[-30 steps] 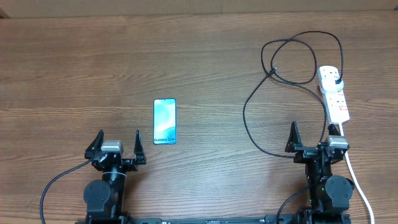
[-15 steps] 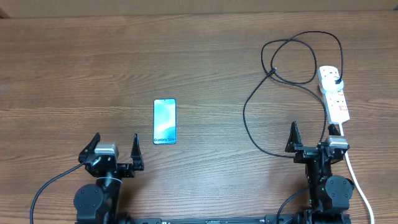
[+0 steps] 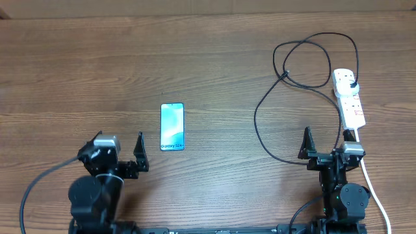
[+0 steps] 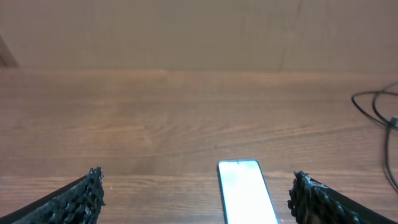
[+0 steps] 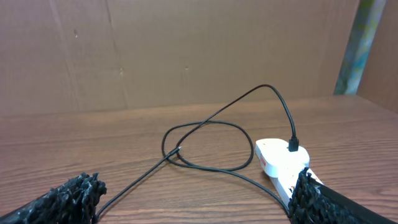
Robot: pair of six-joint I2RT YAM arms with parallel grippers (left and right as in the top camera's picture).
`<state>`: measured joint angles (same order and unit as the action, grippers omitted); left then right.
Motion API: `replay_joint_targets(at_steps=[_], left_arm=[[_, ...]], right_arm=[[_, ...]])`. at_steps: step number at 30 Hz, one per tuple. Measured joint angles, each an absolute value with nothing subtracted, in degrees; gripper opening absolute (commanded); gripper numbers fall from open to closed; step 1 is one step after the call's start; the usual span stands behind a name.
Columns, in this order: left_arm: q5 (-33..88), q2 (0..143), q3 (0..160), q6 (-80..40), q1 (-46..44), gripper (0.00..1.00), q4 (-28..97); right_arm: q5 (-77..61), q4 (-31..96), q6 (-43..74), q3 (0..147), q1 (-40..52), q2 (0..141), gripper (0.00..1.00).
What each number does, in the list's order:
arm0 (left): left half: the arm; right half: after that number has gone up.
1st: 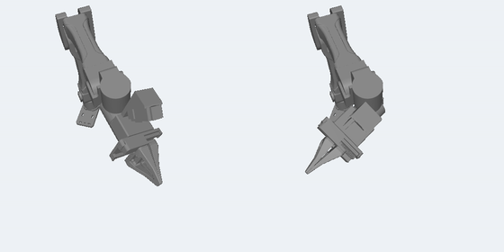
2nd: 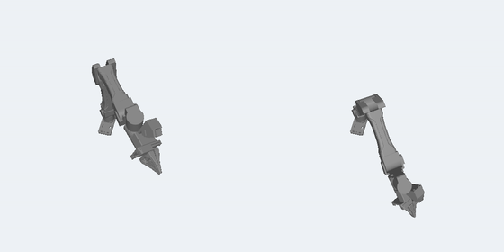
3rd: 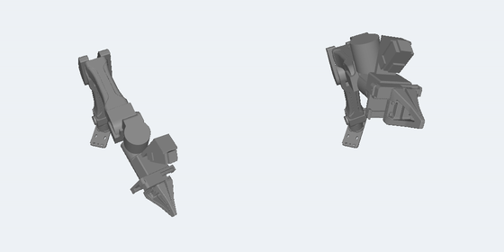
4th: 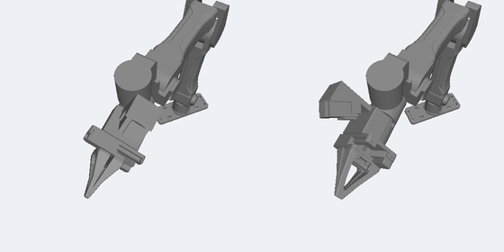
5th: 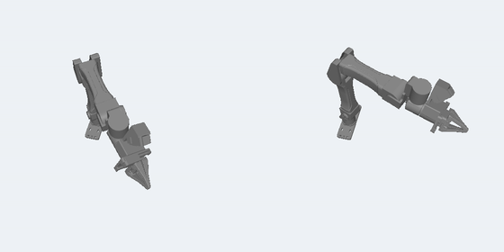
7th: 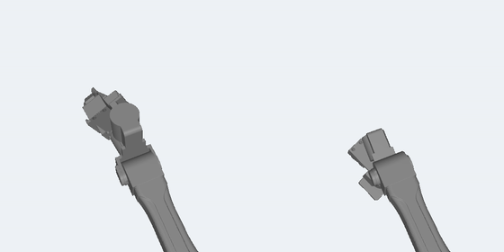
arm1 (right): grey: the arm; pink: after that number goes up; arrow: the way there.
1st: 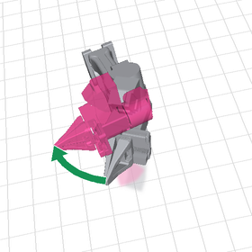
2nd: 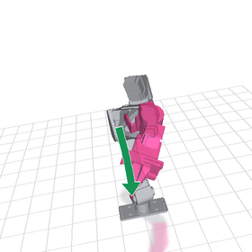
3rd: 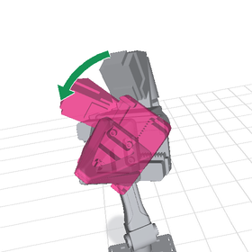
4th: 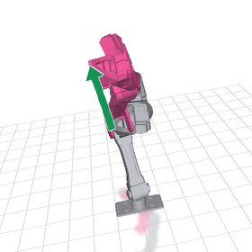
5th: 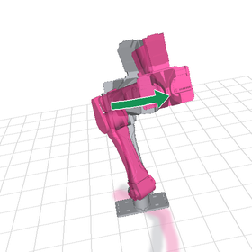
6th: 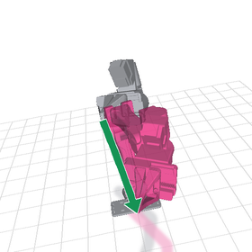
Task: Plug charger to phone and switch on socket
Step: 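Move the left gripper forward over the Galaxy phone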
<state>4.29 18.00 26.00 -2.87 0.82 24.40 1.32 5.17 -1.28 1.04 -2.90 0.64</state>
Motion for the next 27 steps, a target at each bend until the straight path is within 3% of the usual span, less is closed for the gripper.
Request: replay_joint_targets(at_steps=[14, 27], left_arm=[[6.87, 39.64, 45.74, -2.87, 0.82, 0.99, 39.29], [17.89, 41.91, 51.24, -2.57, 0.82, 1.00, 42.28]], right_arm=[[1.30, 5.17, -1.30, 1.04, -2.90, 0.62, 1.00], [1.30, 5.13, -1.26, 1.04, -2.90, 0.62, 1.00]])
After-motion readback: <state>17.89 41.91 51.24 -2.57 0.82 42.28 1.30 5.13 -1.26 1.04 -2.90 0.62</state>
